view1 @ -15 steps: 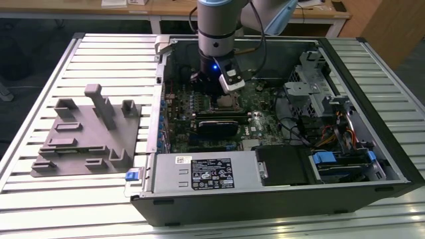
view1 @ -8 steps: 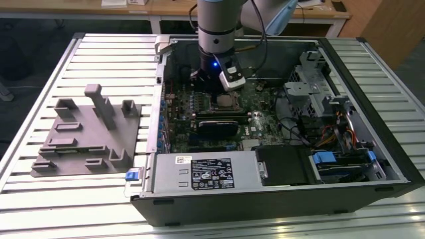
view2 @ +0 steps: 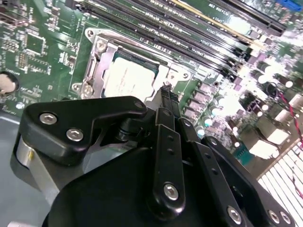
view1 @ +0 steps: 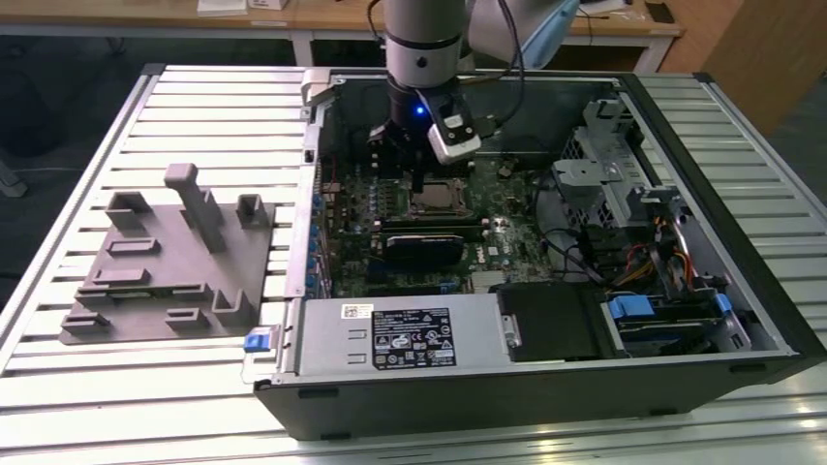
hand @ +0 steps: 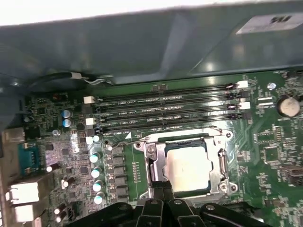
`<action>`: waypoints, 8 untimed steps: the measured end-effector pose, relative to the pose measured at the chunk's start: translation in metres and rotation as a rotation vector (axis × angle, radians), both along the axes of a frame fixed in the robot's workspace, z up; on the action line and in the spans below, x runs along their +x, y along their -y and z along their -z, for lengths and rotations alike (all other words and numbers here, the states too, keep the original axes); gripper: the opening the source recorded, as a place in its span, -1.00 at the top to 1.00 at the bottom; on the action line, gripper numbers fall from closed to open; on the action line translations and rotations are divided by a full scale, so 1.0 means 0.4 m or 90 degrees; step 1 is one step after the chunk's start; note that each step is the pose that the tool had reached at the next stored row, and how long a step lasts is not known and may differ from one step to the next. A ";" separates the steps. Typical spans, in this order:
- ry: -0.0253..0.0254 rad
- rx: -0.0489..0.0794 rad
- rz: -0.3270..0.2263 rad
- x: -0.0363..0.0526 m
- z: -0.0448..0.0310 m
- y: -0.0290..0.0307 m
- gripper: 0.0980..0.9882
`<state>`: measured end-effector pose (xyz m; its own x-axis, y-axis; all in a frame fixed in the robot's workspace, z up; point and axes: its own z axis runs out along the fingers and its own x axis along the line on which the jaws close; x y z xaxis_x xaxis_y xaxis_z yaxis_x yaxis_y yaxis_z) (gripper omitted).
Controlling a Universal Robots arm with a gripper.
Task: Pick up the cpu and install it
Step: 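Close the cpu cover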
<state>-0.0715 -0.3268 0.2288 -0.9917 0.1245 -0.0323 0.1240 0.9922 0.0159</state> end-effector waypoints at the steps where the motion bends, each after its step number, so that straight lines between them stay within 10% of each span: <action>1: 0.0000 0.000 0.000 0.000 -0.007 0.000 0.98; 8: -0.0001 0.000 0.000 0.000 -0.054 0.000 0.98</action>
<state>-0.0715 -0.3268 0.2503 -0.9917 0.1244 -0.0322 0.1240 0.9922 0.0156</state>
